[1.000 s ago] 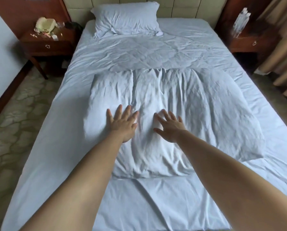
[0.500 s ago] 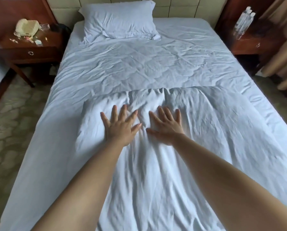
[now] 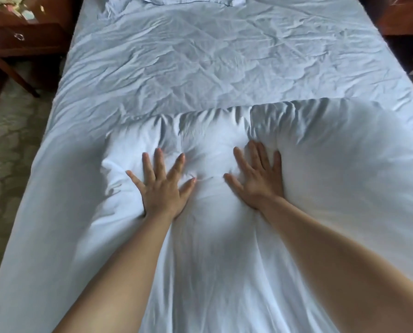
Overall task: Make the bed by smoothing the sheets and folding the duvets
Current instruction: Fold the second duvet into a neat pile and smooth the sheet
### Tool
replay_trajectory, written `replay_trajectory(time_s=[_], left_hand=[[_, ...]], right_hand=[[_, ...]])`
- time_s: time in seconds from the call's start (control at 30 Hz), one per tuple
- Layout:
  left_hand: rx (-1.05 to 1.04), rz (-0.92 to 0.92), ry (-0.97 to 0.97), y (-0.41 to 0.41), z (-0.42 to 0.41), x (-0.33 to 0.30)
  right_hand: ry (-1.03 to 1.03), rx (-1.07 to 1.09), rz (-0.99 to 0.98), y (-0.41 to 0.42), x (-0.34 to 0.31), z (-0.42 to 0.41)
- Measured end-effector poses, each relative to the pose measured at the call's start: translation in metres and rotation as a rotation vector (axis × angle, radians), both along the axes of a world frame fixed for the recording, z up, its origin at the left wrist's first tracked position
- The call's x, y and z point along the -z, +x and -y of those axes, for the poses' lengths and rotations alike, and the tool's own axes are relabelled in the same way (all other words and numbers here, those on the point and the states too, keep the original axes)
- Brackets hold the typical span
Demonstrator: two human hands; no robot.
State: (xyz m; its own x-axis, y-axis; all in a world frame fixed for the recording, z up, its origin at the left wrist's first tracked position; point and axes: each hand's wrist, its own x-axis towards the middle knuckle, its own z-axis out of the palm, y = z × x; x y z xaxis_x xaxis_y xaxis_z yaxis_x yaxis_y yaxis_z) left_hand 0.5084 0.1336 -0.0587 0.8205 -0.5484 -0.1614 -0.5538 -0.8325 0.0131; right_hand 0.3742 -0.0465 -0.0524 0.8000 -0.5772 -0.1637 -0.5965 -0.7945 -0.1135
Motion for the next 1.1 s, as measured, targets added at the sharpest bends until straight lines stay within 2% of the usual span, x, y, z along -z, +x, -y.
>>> replay_trajectory(time_s=[0.2,0.47,0.8,1.1], left_hand=[[0.022,-0.050,0.092,0.015,0.015,-0.005],[0.059,0.088,0.028,0.027,0.026,-0.028],[-0.019,0.086,-0.005,0.073,0.043,0.010],[-0.094,0.052,-0.030,0.100,0.059,0.034]], right_hand=[[0.012,0.017,-0.094,0.017,0.004,0.001],[0.125,0.005,0.061,0.056,-0.022,-0.018],[0.069,0.031,-0.043,0.101,0.009,0.013],[0.015,0.077,-0.032,0.132,0.039,0.027]])
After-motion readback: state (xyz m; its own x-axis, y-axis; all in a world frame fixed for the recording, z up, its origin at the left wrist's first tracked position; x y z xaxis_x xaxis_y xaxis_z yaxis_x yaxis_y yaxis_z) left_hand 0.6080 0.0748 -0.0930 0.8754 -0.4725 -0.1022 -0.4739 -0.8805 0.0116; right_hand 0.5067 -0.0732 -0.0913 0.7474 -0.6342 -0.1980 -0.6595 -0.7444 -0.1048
